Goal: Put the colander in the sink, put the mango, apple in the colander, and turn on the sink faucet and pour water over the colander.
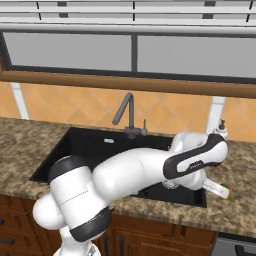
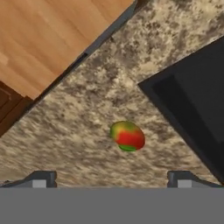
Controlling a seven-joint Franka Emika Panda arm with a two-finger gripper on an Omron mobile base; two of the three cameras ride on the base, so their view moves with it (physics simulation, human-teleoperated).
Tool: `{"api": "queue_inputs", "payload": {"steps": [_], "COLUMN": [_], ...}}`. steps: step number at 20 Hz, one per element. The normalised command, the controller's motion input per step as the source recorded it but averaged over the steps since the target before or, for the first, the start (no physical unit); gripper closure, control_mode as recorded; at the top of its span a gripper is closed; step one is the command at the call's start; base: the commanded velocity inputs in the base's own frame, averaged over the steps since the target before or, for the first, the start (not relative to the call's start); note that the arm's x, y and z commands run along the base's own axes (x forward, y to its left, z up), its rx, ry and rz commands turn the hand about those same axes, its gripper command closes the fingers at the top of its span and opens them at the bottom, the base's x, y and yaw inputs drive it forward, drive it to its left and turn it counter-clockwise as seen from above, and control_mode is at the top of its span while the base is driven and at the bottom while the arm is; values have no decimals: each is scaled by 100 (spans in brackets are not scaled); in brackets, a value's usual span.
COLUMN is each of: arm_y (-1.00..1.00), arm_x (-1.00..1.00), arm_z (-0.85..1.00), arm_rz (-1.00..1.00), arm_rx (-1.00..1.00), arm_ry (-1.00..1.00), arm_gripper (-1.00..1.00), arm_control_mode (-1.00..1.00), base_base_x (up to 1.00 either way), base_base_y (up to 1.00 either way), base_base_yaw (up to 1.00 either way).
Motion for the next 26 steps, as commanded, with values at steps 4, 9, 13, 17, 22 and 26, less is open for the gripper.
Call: {"api": "queue_inputs", "payload": {"steps": [4, 9, 13, 17, 22, 26], "arm_y": [-6, -21, -47, -54, -55, -54], "arm_x": [0, 0, 0, 0, 1, 10], "arm_z": [19, 34, 51, 68, 71, 47], "arm_rz": [35, 33, 21, 11, 5, 7], "arm_rx": [0, 2, 4, 4, 7, 26], "arm_ry": [35, 37, 35, 31, 34, 42], "arm_gripper": [-100, -100, -100, -100, -100, -100], "arm_control_mode": [-100, -100, -100, -100, -100, -100], "base_base_x": [0, 0, 0, 0, 0, 0], "base_base_y": [0, 0, 0, 0, 0, 0], "base_base_yaw": [0, 0, 0, 0, 0, 0]}}
